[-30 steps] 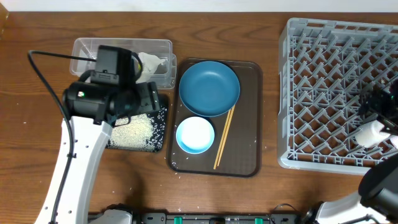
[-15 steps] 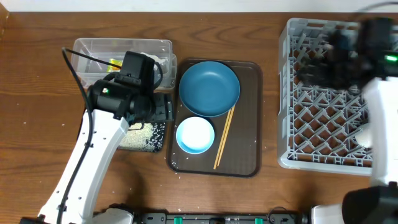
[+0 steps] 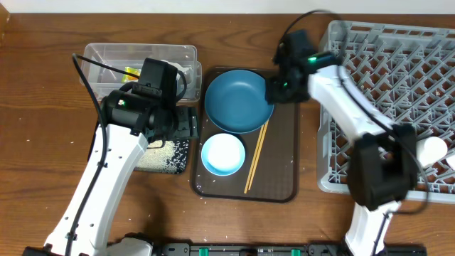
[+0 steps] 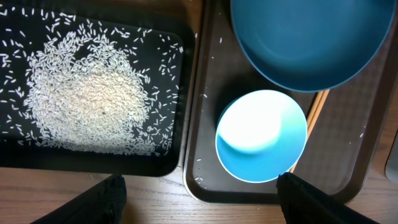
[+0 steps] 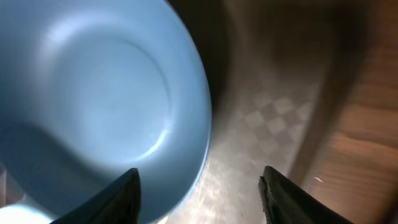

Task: Sort waste into correct bins and load items into the dishwasher rack
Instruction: 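Reach the right gripper toward the blue plate on the brown tray, then grasp the blue plate rim with the right gripper and lift it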

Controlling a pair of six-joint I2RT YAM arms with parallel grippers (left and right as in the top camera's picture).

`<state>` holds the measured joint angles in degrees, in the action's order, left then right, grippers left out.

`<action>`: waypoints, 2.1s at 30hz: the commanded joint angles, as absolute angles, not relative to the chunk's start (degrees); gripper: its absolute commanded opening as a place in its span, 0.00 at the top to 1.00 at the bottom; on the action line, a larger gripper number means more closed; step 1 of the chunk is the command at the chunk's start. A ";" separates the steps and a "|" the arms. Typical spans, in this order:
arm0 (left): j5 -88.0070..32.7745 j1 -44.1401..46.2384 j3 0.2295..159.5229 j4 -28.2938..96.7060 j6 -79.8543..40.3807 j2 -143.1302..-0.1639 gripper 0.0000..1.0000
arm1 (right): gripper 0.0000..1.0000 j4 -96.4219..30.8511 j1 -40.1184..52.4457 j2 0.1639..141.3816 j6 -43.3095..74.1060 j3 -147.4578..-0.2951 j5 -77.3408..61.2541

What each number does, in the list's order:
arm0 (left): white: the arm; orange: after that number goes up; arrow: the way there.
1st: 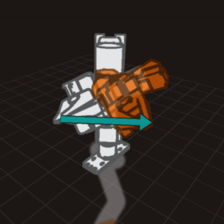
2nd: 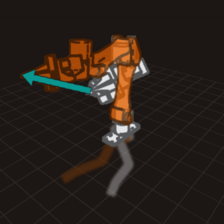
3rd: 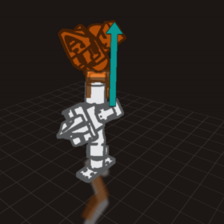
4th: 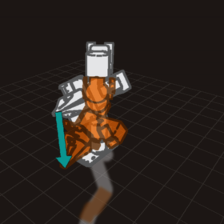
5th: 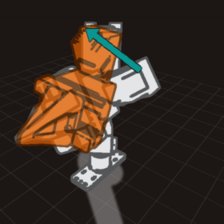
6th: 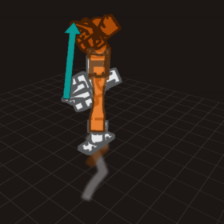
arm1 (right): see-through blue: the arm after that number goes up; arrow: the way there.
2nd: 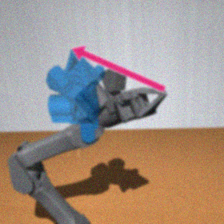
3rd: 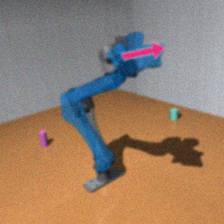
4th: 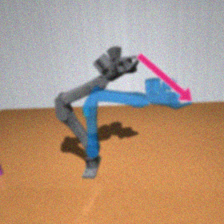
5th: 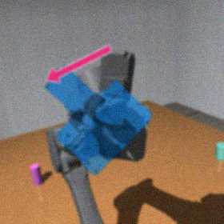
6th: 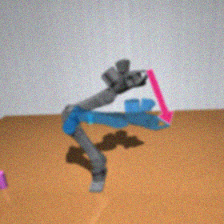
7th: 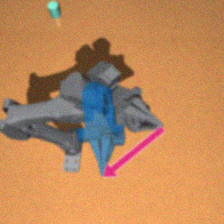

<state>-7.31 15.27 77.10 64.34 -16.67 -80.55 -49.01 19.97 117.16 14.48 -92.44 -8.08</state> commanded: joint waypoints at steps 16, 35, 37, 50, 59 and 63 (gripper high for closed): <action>-7.03 15.42 76.66 64.69 -16.58 -80.86 0.20 | 0.99 -47.75 14.63 109.58 15.57 -101.54 10.66; -7.05 15.42 76.66 65.10 -16.58 -80.86 0.20 | 0.99 -27.16 -12.21 97.80 -10.81 -101.82 64.58; -7.03 15.42 76.66 65.43 -16.58 -80.86 0.20 | 0.99 -24.93 -15.05 99.46 -13.26 -101.82 65.34; -7.03 15.42 76.66 65.76 -16.60 -80.86 0.20 | 0.99 -8.97 -24.58 112.22 -32.91 -101.82 64.25; -7.01 15.42 76.66 65.69 -17.87 -80.86 0.20 | 0.99 -8.05 -25.43 119.35 -38.06 -101.80 62.78; -7.01 15.42 76.66 65.71 -18.11 -80.86 0.20 | 0.99 -8.36 -25.56 120.14 -39.97 -101.78 59.66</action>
